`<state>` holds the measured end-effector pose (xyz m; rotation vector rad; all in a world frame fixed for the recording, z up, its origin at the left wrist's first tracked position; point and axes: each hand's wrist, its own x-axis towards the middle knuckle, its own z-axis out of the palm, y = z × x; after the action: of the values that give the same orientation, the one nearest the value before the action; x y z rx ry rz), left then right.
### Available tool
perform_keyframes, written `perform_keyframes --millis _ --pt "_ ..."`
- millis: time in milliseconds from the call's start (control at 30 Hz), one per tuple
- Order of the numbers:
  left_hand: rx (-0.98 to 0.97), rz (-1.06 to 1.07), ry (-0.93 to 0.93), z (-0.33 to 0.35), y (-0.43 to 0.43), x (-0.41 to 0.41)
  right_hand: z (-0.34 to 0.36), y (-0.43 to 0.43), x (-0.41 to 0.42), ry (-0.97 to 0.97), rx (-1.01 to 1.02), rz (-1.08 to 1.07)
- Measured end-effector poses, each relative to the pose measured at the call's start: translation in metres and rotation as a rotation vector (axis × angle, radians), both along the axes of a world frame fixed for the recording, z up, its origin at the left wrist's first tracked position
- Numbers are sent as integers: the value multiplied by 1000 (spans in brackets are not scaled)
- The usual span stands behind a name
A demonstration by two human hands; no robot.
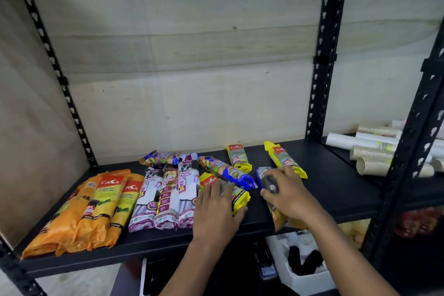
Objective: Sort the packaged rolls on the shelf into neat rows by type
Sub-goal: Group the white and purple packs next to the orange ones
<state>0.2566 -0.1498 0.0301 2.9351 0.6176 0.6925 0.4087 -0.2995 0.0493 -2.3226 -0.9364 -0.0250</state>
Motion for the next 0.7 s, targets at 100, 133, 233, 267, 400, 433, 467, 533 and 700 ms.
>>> perform_keyframes --millis 100,133,233,267,400,433,467,533,700 --pt "8 0 -23 -6 2 1 -10 0 -1 -3 62 -23" --pt "15 2 -28 -8 2 1 -12 0 -2 -2 89 -29" --pt "19 8 -57 -10 3 3 -17 0 -2 -6 157 -36" --pt "17 5 -69 -10 2 3 -18 0 -2 -6 170 -37" --pt "37 -21 -117 -9 1 1 -19 0 -2 -4 195 -41" --pt "41 -29 -147 -9 -1 0 -19 0 -2 -7 191 -41" --pt "31 -40 -181 -9 -3 -2 -18 -1 -3 -11 184 -41" --pt "-11 -41 -227 -11 -5 -6 -18 -1 -3 -6 169 -41" --pt "-116 -34 -335 -5 -16 -16 -12 -6 -6 71 212 -39"
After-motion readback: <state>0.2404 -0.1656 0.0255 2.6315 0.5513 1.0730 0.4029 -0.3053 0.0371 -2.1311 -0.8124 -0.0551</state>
